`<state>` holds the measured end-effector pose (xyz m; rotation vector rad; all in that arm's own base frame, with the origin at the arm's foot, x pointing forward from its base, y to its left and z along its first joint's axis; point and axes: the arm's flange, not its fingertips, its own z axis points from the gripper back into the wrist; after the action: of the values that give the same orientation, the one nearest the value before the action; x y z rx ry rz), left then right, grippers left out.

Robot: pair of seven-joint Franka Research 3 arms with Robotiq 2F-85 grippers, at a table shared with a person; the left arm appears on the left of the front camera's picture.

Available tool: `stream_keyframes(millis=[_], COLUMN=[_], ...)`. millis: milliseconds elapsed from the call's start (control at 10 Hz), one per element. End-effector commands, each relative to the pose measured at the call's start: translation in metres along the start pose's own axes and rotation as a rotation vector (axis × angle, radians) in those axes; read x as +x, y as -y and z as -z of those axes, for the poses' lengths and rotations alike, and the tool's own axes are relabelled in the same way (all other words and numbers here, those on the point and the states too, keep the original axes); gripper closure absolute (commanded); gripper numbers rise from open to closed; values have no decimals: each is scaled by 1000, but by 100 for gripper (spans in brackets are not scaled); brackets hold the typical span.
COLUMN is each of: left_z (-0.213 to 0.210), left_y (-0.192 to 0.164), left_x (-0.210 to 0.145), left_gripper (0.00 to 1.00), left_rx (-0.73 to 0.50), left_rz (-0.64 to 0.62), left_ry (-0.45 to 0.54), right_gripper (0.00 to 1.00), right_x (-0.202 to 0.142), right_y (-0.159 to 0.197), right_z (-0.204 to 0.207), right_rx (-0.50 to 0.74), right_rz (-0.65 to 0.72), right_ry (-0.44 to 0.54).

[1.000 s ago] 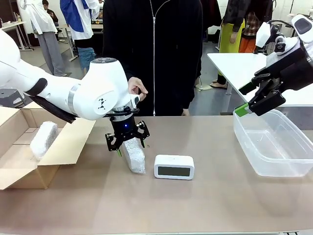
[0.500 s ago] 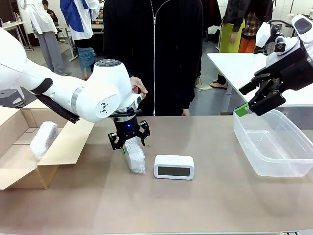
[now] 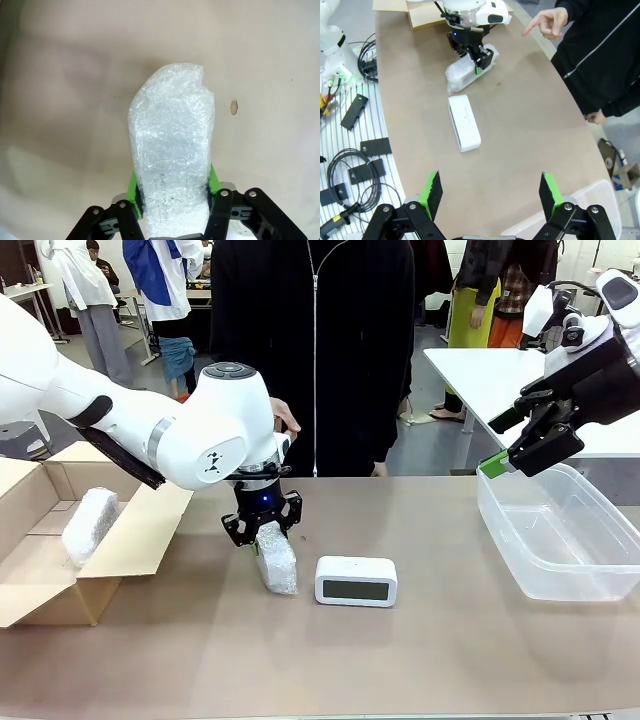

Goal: Separate and place wrapped and unwrapped clocks.
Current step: Pick up the Digital clock indicated by the person.

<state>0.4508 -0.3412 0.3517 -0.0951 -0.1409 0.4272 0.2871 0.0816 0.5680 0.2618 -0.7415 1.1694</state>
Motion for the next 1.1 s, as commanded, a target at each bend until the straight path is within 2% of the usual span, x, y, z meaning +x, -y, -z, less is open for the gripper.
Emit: stream_keyframes(millis=[0, 100, 200, 300, 500, 700, 1000], left_z=[2, -4, -14, -34, -101, -180, -240], left_y=[11, 7, 3, -4, -23, -48, -60], left_x=[-1, 0, 1, 3, -3, -16, -34], left_gripper=[61, 54, 81, 61, 61, 61, 61], left_rx=[11, 6, -18, -39, -67, -103, -119], left_rz=[-36, -42, -48, -47, -36, 33, 55], left_ry=[30, 39, 46, 56, 76, 36, 12], right_gripper=[0, 0, 0, 0, 0, 0, 0], right_x=[0, 0, 0, 0, 0, 0, 0], right_y=[0, 0, 0, 0, 0, 0, 0], right_z=[2, 2, 2, 2, 2, 2, 2], right_rx=[21, 21, 21, 21, 21, 21, 21], right_rz=[15, 15, 15, 15, 15, 15, 15], right_ry=[17, 17, 17, 17, 17, 17, 17])
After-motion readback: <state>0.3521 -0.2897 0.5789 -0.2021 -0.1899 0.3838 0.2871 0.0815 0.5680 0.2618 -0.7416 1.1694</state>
